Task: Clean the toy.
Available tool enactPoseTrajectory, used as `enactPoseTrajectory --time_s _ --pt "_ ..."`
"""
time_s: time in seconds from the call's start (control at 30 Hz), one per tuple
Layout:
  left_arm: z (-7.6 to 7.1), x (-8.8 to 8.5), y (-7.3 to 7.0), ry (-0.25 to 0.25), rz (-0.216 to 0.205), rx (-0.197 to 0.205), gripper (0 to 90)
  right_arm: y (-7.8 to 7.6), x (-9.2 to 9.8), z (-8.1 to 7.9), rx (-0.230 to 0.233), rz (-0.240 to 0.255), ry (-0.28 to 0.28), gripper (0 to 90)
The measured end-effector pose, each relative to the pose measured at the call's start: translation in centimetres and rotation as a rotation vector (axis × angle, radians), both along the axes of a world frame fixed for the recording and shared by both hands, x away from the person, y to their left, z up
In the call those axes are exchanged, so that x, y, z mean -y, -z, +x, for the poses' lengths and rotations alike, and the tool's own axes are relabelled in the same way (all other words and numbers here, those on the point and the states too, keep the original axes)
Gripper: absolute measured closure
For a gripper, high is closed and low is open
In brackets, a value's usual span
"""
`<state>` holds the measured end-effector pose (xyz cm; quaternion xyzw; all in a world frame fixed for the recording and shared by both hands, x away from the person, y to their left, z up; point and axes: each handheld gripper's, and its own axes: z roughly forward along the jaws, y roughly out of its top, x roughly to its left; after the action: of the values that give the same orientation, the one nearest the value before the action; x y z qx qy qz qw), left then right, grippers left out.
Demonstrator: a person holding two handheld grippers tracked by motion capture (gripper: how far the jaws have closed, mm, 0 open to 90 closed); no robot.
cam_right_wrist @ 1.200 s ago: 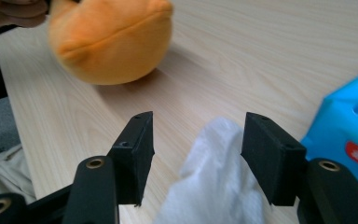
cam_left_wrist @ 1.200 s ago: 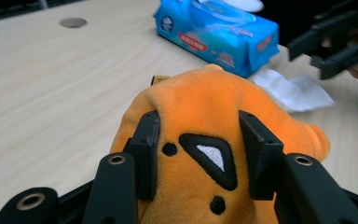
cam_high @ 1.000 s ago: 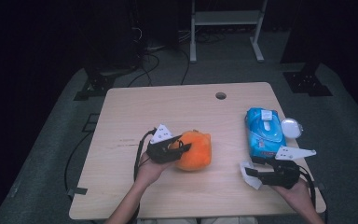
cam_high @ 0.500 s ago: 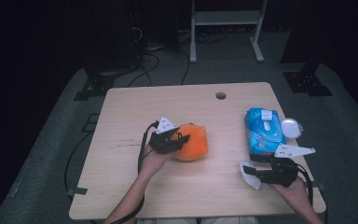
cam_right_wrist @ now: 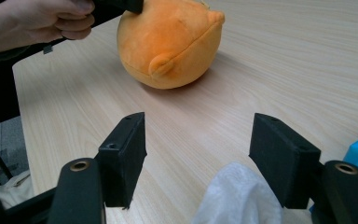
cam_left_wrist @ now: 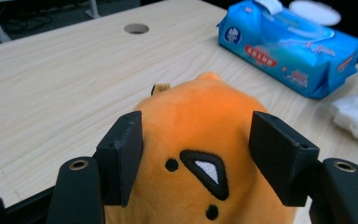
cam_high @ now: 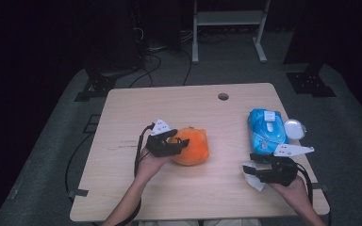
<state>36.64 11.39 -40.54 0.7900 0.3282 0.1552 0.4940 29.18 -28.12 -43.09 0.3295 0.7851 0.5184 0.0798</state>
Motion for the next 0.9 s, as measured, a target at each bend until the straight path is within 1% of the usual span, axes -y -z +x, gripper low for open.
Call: enactPoseTrajectory --time_s 0.03,0.07,0.13,0.27,0.3,0.5,0.53,0.57,0.63,0.67,0.73,0.83,0.9 --pt "-0.1 -0.2 -0.2 -0.003 -0.014 0.001 35.6 0.0 0.0 0.1 0.001 -0.002 -0.001 34.8" --pt "-0.2 -0.4 -0.4 -0.005 -0.016 0.004 34.8 0.0 -0.1 0.1 0.0 -0.002 -0.001 34.7" --pt "-0.5 -0.7 -0.7 -0.006 -0.009 0.01 33.8 0.0 -0.2 0.2 -0.001 -0.002 -0.002 34.5" --pt "-0.9 -1.3 -0.7 -0.01 -0.006 0.009 32.0 0.0 -0.4 0.3 -0.002 -0.002 -0.004 34.2" --pt "-1.1 -1.7 -0.7 -0.019 -0.013 0.006 31.2 0.0 -0.5 0.4 0.001 -0.003 -0.007 34.0" --pt "-2.0 -3.2 -0.4 -0.042 -0.019 0.0 28.6 -0.1 -0.9 0.5 0.0 -0.009 -0.012 33.5" --pt "-2.0 -3.2 -0.4 -0.042 -0.019 0.0 28.1 -0.1 -0.9 0.5 0.0 -0.009 -0.012 33.5" --pt "-2.3 -3.8 -0.4 -0.05 -0.021 -0.005 27.9 -0.1 -1.0 0.6 -0.002 -0.01 -0.013 33.4" --pt "-2.7 -4.4 -0.3 -0.059 -0.028 -0.008 27.1 -0.2 -1.1 0.6 -0.001 -0.012 -0.016 33.3" --pt "-2.8 -4.7 -0.3 -0.063 -0.024 -0.008 26.8 -0.2 -1.2 0.6 0.0 -0.012 -0.016 33.2" --pt "-3.3 -5.3 -0.2 -0.072 -0.042 -0.016 25.5 -0.2 -1.3 0.7 -0.001 -0.013 -0.016 33.0" --pt "-3.8 -6.0 0.0 -0.086 -0.033 -0.022 22.7 -0.2 -1.5 0.7 -0.002 -0.014 -0.018 32.9" --pt "-4.2 -6.5 0.1 -0.097 -0.037 -0.023 21.7 -0.1 -1.6 0.8 -0.002 -0.014 -0.018 32.7"
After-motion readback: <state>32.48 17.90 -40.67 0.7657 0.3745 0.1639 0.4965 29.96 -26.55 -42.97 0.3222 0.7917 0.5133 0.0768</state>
